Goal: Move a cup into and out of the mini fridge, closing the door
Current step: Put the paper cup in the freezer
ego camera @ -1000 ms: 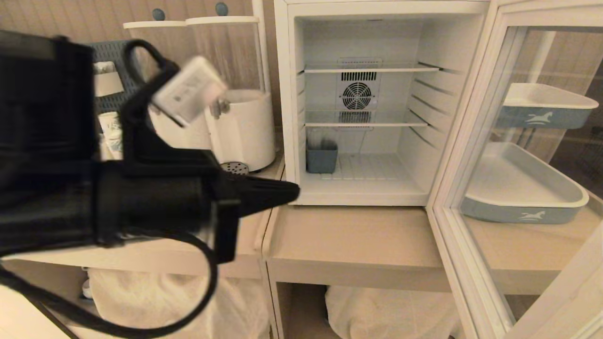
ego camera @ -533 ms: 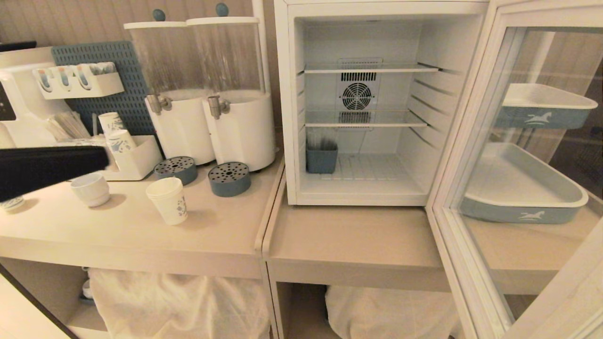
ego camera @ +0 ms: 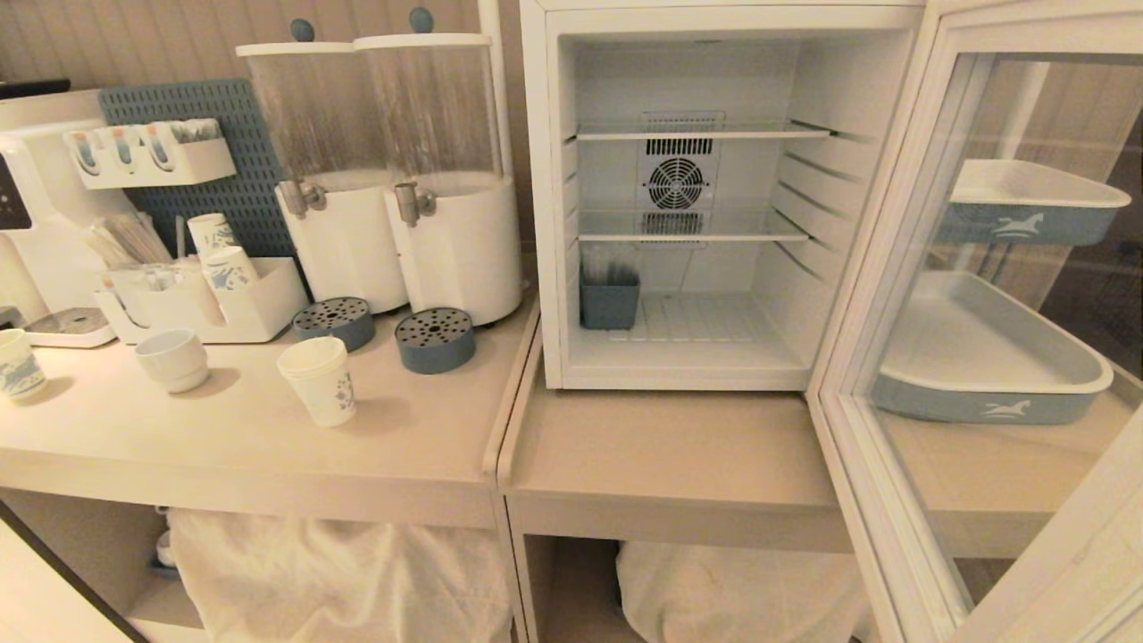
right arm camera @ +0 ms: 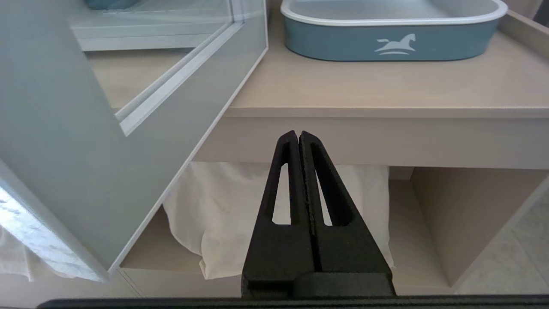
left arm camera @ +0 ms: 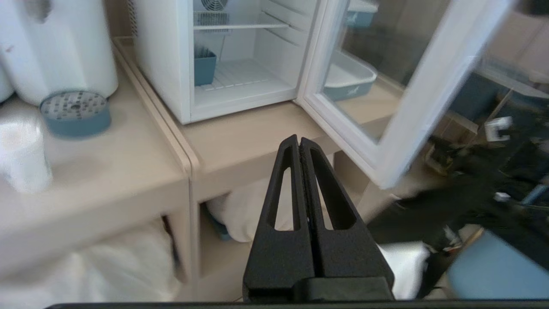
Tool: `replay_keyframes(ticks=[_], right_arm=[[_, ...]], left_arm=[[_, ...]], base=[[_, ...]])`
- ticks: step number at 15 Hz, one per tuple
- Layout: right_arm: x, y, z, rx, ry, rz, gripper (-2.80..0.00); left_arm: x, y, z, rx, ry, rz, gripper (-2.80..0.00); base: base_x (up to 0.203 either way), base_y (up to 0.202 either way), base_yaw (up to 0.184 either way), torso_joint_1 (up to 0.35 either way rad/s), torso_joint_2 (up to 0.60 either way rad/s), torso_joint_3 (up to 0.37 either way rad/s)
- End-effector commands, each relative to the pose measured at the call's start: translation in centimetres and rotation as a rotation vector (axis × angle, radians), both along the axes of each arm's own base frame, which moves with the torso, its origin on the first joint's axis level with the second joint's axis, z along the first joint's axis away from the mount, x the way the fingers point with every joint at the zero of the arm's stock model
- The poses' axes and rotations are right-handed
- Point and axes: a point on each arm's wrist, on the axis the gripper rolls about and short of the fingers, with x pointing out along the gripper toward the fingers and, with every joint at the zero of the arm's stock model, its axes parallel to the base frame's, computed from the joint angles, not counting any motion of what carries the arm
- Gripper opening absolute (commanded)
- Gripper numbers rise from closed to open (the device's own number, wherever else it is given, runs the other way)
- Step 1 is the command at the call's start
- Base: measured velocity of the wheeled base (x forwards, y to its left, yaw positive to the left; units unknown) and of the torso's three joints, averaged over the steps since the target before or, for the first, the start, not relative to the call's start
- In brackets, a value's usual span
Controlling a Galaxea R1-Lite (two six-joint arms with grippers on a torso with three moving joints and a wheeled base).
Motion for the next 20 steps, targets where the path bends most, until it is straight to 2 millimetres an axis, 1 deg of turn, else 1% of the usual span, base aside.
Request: replay_keyframes(ticks=[1, 3, 5, 6, 7, 8, 9, 11, 13, 15, 16, 17, 19, 20], right_arm=[[0.0, 0.0, 0.0, 0.000, 0.002, 0.000, -2.80], [0.0, 0.0, 0.0, 0.000, 0.002, 0.000, -2.80], [0.0, 0.0, 0.0, 0.000, 0.002, 0.000, -2.80], [0.0, 0.0, 0.0, 0.000, 0.002, 0.000, -2.80], [0.0, 0.0, 0.0, 0.000, 0.001, 0.000, -2.80], [0.0, 0.0, 0.0, 0.000, 0.001, 0.000, -2.80], [0.0, 0.0, 0.0, 0.000, 0.001, 0.000, -2.80], [0.0, 0.0, 0.0, 0.000, 0.001, 0.000, -2.80], [0.0, 0.0, 0.0, 0.001, 0.000, 0.000, -2.80], [0.0, 0.0, 0.0, 0.000, -0.002, 0.000, -2.80], [0.0, 0.0, 0.0, 0.000, -0.001, 0.000, -2.80], [0.0, 0.0, 0.0, 0.000, -0.001, 0.000, -2.80], [0.0, 0.0, 0.0, 0.000, -0.001, 0.000, -2.80], [0.0, 0.0, 0.0, 0.000, -0.001, 0.000, -2.80]], left_arm=[[-6.5, -0.1, -3.0, -0.050, -0.096, 0.053, -2.80], [-8.7, -0.8, -4.9, -0.094, -0.037, 0.072, -2.80], [-8.9, -0.9, -5.1, -0.104, -0.024, 0.074, -2.80], [-8.9, -1.0, -5.8, -0.102, -0.025, 0.086, -2.80], [-9.0, -1.0, -7.3, -0.100, -0.035, 0.107, -2.80], [-8.3, -1.0, -9.2, -0.096, -0.022, 0.153, -2.80], [-7.1, -0.9, -10.9, -0.093, -0.004, 0.214, -2.80], [-4.7, -0.8, -13.2, -0.051, -0.032, 0.323, -2.80], [-2.8, -0.6, -14.8, 0.014, -0.069, 0.423, -2.80], [-0.1, -0.4, -17.9, 0.077, -0.045, 0.496, -2.80], [0.7, -0.4, -18.8, 0.094, -0.068, 0.522, -2.80], [1.6, -0.3, -20.1, 0.122, -0.065, 0.543, -2.80], [2.7, -0.2, -22.3, 0.181, -0.068, 0.590, -2.80], [3.0, -0.2, -22.5, 0.203, -0.102, 0.627, -2.80]], base=[[0.000, 0.000, 0.000, 0.000, 0.00, 0.000], [0.000, 0.000, 0.000, 0.000, 0.00, 0.000], [0.000, 0.000, 0.000, 0.000, 0.00, 0.000], [0.000, 0.000, 0.000, 0.000, 0.00, 0.000], [0.000, 0.000, 0.000, 0.000, 0.00, 0.000], [0.000, 0.000, 0.000, 0.000, 0.00, 0.000], [0.000, 0.000, 0.000, 0.000, 0.00, 0.000], [0.000, 0.000, 0.000, 0.000, 0.00, 0.000], [0.000, 0.000, 0.000, 0.000, 0.00, 0.000], [0.000, 0.000, 0.000, 0.000, 0.00, 0.000], [0.000, 0.000, 0.000, 0.000, 0.00, 0.000], [0.000, 0.000, 0.000, 0.000, 0.00, 0.000], [0.000, 0.000, 0.000, 0.000, 0.00, 0.000], [0.000, 0.000, 0.000, 0.000, 0.00, 0.000]])
